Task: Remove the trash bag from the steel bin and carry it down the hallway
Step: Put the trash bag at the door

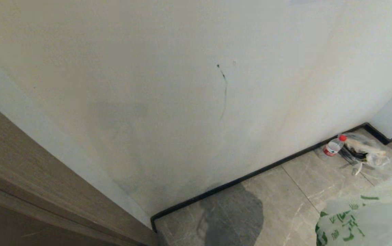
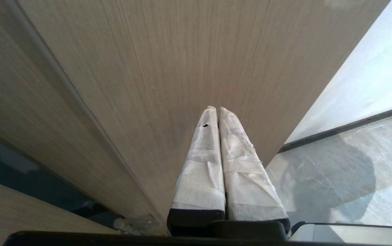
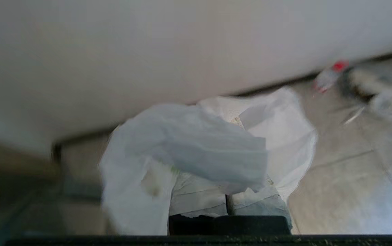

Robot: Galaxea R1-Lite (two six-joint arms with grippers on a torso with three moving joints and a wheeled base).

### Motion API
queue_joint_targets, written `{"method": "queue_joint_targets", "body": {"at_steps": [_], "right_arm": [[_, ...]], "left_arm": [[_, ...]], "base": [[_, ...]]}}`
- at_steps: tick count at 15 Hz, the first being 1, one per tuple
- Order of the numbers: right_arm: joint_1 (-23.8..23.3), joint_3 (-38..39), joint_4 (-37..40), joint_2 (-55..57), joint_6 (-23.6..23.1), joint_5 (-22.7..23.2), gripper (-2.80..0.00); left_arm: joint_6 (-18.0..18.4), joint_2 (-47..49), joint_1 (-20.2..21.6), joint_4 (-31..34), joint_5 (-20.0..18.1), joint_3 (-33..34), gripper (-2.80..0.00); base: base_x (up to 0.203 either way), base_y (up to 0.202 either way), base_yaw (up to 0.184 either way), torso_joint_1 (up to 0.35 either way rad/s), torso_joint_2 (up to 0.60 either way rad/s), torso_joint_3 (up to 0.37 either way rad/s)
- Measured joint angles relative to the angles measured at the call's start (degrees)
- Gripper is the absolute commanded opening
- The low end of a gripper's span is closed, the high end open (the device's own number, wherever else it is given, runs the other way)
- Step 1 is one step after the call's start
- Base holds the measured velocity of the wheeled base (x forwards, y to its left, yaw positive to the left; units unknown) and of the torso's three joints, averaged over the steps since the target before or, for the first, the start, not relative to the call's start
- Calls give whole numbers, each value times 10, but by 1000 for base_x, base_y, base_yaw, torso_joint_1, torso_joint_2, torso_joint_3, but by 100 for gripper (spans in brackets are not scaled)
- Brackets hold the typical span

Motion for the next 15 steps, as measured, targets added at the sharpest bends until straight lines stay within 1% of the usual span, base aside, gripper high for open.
{"method": "queue_joint_targets", "body": {"at_steps": [3, 9, 12, 15], "right_arm": [[31, -33, 1, 126, -15, 5, -280], [83, -62, -73, 340, -23, -46, -280], [112, -74, -138, 446, -30, -50, -280], [134, -76, -218, 550, -59, -54, -280]], "left_arm": [[0, 0, 0, 0, 0, 0, -280], [0, 0, 0, 0, 0, 0, -280], [0, 0, 0, 0, 0, 0, -280], [0, 0, 0, 0, 0, 0, -280]], "base": [[0, 0, 0, 0, 0, 0], [0, 0, 0, 0, 0, 0], [0, 0, 0, 0, 0, 0], [0, 0, 0, 0, 0, 0]]}}
